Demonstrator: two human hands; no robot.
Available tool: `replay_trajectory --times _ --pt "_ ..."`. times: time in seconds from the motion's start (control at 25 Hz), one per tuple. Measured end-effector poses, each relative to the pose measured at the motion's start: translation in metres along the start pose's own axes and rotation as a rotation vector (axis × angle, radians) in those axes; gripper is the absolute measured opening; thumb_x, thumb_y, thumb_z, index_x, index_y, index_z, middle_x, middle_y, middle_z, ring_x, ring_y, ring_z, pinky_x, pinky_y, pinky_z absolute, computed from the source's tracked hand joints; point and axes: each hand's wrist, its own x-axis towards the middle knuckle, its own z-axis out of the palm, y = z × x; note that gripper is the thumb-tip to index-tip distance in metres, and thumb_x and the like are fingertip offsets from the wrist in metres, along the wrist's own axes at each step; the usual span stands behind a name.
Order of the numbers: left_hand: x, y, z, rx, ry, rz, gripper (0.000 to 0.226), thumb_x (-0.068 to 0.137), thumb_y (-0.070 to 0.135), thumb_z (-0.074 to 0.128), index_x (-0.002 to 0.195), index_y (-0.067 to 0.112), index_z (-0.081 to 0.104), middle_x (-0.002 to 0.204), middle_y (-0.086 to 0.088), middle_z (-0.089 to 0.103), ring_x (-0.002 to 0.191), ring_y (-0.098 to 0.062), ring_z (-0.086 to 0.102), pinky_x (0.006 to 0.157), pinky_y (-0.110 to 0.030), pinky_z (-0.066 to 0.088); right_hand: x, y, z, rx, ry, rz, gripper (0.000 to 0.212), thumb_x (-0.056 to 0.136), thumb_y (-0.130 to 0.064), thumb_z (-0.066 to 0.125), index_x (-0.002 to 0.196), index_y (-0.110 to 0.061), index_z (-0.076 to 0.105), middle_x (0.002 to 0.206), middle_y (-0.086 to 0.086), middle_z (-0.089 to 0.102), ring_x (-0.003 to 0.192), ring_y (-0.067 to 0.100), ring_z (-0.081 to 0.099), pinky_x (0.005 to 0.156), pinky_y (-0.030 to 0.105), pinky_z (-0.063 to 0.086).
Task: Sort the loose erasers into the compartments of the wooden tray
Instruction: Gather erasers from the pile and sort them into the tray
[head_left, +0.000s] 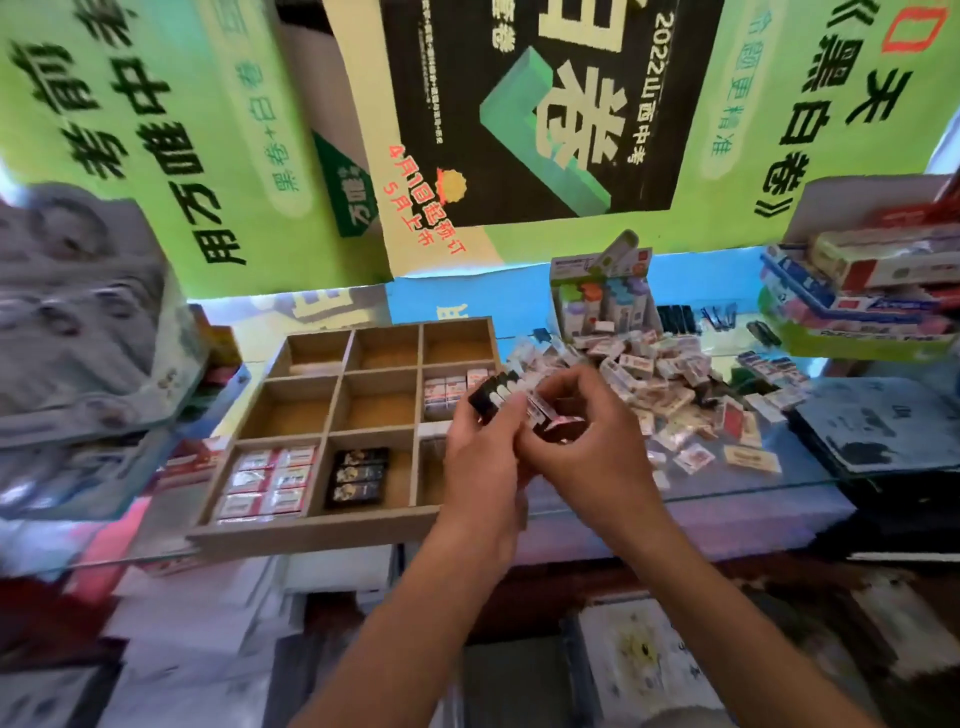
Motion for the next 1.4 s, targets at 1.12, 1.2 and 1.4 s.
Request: replay_trajectory --times 1.12,1.2,1.4 --pt "0.039 0.081 -0.226 0.869 0.112 0.429 0.014 0.102 0.026 0.05 0.116 0.025 0.052 0.1 0.007 0.066 0.09 -0.009 0.067 0.075 -0.03 0.058 0.019 -0.018 0.106 0.065 -0.426 0.133 0.016 0.082 -0.001 0.075 0.086 -0.016 0.075 0.097 -0.004 0.076 0.096 0.014 0.071 0.077 0.026 0.057" --pt "0.041 0.083 -0.226 0.765 0.109 0.409 0.005 0.102 0.023 0.05 0.104 0.026 0.054 0.097 0.002 0.068 0.085 -0.006 0.069 0.071 -0.029 0.06 0.015 -0.014 0.107 0.071 -0.427 0.083 0.025 0.086 -0.001 0.07 0.098 -0.022 0.074 0.102 -0.006 0.075 0.102 0.011 0.069 0.084 0.027 0.057" --pt "0.043 0.085 -0.223 0.754 0.086 0.389 0.007 0.102 0.022 0.049 0.109 0.023 0.051 0.099 0.002 0.067 0.083 0.003 0.068 0.065 -0.02 0.057 0.012 -0.01 0.104 0.149 -0.376 0.112 0.034 0.084 0.005 0.07 0.103 -0.023 0.07 0.1 -0.005 0.076 0.1 0.01 0.07 0.085 0.025 0.056"
